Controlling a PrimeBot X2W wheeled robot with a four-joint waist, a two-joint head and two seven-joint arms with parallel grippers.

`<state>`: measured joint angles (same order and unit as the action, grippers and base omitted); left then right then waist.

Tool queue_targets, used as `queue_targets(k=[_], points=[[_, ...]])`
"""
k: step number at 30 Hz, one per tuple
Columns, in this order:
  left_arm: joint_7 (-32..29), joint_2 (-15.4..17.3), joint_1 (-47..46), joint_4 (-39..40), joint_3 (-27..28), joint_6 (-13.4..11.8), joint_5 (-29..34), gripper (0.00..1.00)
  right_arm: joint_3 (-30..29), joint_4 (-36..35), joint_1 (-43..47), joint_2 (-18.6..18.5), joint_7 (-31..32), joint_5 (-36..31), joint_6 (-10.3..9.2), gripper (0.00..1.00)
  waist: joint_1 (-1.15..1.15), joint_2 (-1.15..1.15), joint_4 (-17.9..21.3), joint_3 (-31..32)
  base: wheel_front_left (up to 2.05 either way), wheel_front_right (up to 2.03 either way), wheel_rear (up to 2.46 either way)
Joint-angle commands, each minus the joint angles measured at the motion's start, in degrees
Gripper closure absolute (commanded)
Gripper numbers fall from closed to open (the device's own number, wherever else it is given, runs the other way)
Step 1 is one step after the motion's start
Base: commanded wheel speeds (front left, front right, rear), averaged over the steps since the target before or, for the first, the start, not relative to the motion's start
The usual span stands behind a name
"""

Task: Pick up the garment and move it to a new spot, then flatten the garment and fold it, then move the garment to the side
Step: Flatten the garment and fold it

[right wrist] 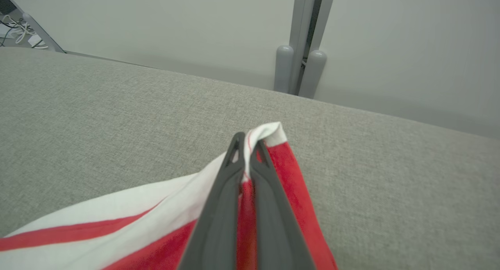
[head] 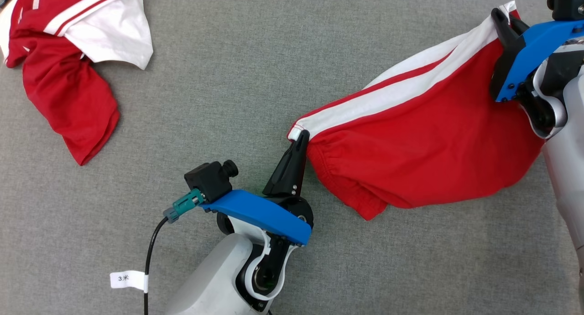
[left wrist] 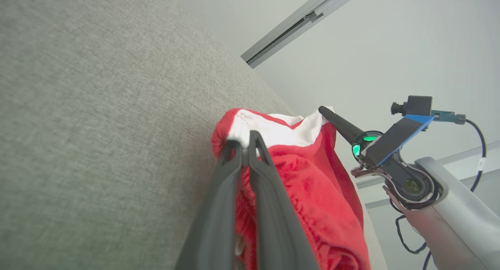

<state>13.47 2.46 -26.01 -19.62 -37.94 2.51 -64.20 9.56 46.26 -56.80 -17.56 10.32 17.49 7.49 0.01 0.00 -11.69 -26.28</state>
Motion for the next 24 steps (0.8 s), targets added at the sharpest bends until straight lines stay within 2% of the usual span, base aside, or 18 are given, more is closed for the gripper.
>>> queue_targets(k=[1,6,7,9,10,11,12,13,15,24], points=[[0.11,0.93,0.47,-0.92,0.21,-0.89,-0.73,1.00,0.57,1.25,-1.52,-0.47,-0.91,0.01,0.01,1.00,-0.01,0.00,-0.18,0.01,0.00,0.00,0.00],[0.71,0.83,0.45,-0.04,0.16,-2.08,-1.35,1.00,2.53,5.54,-3.61,-0.59,-3.65,0.58,0.01,1.00,-0.01,0.00,-0.18,0.33,0.00,0.00,0.00],[0.77,0.80,0.46,-0.02,-0.07,-2.18,-1.22,1.00,2.98,6.32,-3.91,-0.55,-4.09,0.71,0.01,0.93,-0.01,0.00,-0.12,0.41,0.00,0.00,0.00],[0.97,0.74,0.62,-0.01,-0.25,-2.20,-1.24,1.00,4.05,7.48,-4.49,-0.37,-5.25,1.10,0.01,0.55,-0.01,0.00,0.06,0.57,0.00,0.00,0.00],[1.06,0.70,0.59,0.01,-0.40,-2.32,-0.92,1.00,4.70,7.92,-4.57,-0.22,-5.72,1.17,0.01,0.00,-0.01,0.00,0.17,0.67,0.00,0.00,0.00],[1.18,0.67,0.65,0.07,-0.43,-2.49,-0.77,1.00,5.34,8.40,-4.64,-0.16,-6.01,1.37,0.01,0.00,-0.01,0.00,0.28,0.75,0.00,0.00,0.00],[1.25,0.66,0.67,0.14,-0.48,-2.72,-0.39,0.57,5.97,8.86,-4.81,-0.23,-6.23,1.82,0.01,0.00,-0.01,0.00,0.38,0.84,0.00,0.00,0.00],[1.23,0.64,0.72,0.27,-0.54,-2.82,0.03,0.02,6.78,9.27,-4.92,-0.30,-6.11,2.20,0.01,0.00,-0.01,0.00,0.48,0.94,0.00,0.00,0.00],[1.21,0.67,1.20,0.64,-0.30,-2.99,-0.13,0.00,8.21,9.88,-5.24,-0.79,-5.45,3.26,0.01,0.00,-0.01,0.00,0.66,1.17,0.00,0.00,0.00],[1.62,5.91,3.02,3.74,0.83,-5.28,5.16,0.00,13.52,10.11,-6.38,-4.98,-3.05,7.96,0.01,0.00,-0.01,0.00,1.02,2.93,0.00,0.00,0.00]])
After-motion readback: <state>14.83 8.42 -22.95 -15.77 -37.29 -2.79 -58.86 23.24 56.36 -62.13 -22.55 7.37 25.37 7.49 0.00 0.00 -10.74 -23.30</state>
